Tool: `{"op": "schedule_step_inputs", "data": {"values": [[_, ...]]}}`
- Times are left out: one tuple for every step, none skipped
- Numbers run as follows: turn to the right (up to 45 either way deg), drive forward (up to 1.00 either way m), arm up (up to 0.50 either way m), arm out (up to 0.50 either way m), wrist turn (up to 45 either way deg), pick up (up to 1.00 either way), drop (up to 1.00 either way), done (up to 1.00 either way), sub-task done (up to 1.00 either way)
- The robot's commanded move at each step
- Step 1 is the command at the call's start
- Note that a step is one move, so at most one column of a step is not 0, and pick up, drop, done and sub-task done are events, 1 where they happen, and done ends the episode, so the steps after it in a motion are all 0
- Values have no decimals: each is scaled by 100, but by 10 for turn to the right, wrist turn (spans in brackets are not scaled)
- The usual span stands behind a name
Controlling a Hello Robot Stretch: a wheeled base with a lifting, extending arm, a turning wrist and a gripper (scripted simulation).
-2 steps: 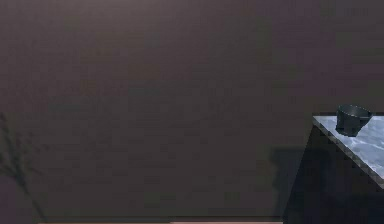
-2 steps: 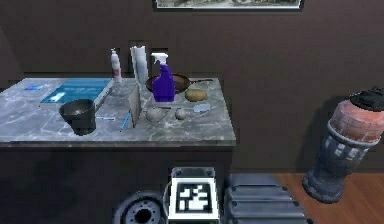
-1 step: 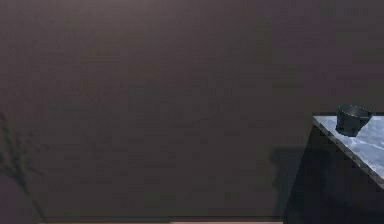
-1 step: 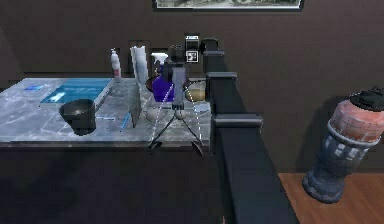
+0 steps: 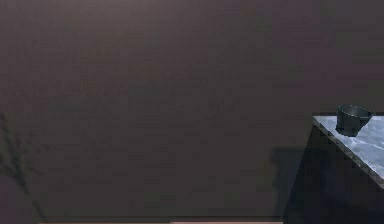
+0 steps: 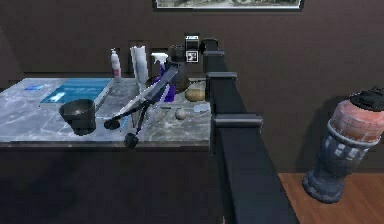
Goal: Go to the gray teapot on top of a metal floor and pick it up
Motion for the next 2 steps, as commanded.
{"op": "schedule_step_inputs", "data": {"values": [[0,0,0,0,450,0,0,0,0],[0,0,0,0,450,0,0,0,0]]}}
